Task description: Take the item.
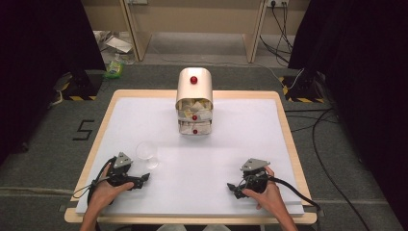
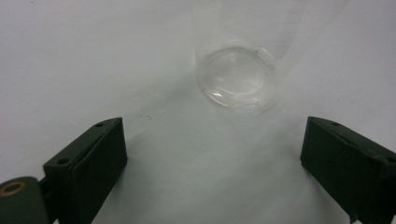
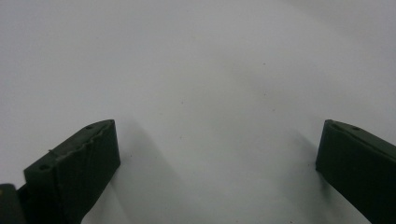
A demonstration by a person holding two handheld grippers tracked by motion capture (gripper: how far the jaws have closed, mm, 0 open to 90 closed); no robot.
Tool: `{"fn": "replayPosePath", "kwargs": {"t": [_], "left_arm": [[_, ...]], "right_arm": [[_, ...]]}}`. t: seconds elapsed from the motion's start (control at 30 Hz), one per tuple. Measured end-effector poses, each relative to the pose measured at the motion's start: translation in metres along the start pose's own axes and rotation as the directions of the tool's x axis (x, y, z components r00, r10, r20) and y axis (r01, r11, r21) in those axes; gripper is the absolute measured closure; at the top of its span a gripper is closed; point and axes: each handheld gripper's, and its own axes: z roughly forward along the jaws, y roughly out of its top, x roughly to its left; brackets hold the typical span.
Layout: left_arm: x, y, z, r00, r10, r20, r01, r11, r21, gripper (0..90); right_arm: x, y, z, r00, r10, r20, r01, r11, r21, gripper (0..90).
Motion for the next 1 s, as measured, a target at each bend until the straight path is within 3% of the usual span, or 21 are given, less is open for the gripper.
{"fn": "replayPosePath", "kwargs": {"t": [0.23, 0.33, 0.5, 0.6, 0.73, 1.0], "left_arm": [[0.001, 0.0, -0.001, 1.0, -0.009, 0.002, 0.009, 1.0, -0.003, 8.5], [0.002, 0.0, -0.006, 0.9999, -0.008, 0.008, 0.008, 0.9997, -0.025, 16.3], [0.0, 0.006, -0.021, 1.0, 0.004, 0.002, -0.004, 0.9969, -0.078, 14.6], [-0.004, 0.013, -0.034, 0.9996, -0.004, 0.028, 0.007, 0.992, -0.126, 14.8], [-0.013, 0.022, -0.045, 0.9986, 0.03, 0.044, -0.023, 0.9863, -0.163, 14.8], [-0.025, 0.044, -0.066, 0.9957, 0.091, 0.02, -0.084, 0.9705, -0.226, 14.7]], "right_arm": [[0.0, 0.0, 0.0, 1.0, 0.0, 0.0, 0.0, 1.0, 0.0, 0.2], [0.0, 0.0, 0.0, 1.0, 0.0, -0.001, 0.0, 1.0, 0.0, 0.3], [0.0, 0.0, 0.0, 1.0, 0.0, -0.001, 0.0, 1.0, 0.0, 0.2], [0.0, 0.0, 0.0, 1.0, 0.0, -0.001, 0.0, 1.0, 0.0, 0.2], [0.0, 0.0, 0.0, 1.0, 0.0, -0.001, 0.0, 1.0, 0.0, 0.2], [0.0, 0.0, 0.0, 1.0, 0.0, -0.002, 0.0, 1.0, 0.0, 0.2]]}}
